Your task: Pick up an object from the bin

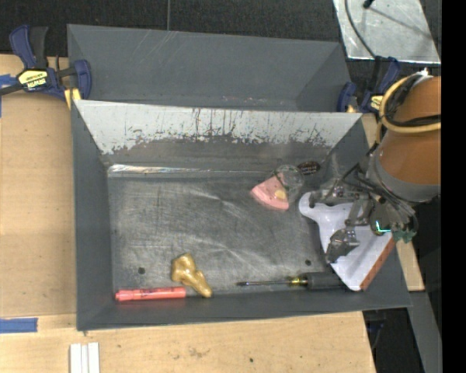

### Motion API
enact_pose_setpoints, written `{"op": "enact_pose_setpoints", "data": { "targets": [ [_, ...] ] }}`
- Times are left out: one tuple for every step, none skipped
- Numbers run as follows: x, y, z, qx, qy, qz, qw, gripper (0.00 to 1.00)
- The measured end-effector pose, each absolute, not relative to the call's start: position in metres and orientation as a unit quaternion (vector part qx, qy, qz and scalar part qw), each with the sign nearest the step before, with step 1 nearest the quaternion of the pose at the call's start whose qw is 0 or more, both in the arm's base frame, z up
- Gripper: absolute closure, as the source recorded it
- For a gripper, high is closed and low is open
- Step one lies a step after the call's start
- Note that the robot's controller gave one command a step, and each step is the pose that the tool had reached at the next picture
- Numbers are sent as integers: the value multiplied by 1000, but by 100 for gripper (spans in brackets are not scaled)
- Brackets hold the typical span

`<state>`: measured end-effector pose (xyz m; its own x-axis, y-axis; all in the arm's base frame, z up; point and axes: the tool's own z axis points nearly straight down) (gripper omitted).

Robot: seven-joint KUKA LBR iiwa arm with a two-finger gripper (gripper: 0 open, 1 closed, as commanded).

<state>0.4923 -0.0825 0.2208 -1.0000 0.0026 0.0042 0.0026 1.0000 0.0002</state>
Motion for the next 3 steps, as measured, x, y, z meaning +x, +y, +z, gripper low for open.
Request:
{"op": "enact_pose_setpoints", "data": {
  "targets": [
    [494, -82, 224, 0, -1000, 0, -2, 0],
    [484, -56, 162, -14, -1000, 0, -2, 0],
    [484, -49, 152, -3, -1000, 0, -1, 0]
  ]
}}
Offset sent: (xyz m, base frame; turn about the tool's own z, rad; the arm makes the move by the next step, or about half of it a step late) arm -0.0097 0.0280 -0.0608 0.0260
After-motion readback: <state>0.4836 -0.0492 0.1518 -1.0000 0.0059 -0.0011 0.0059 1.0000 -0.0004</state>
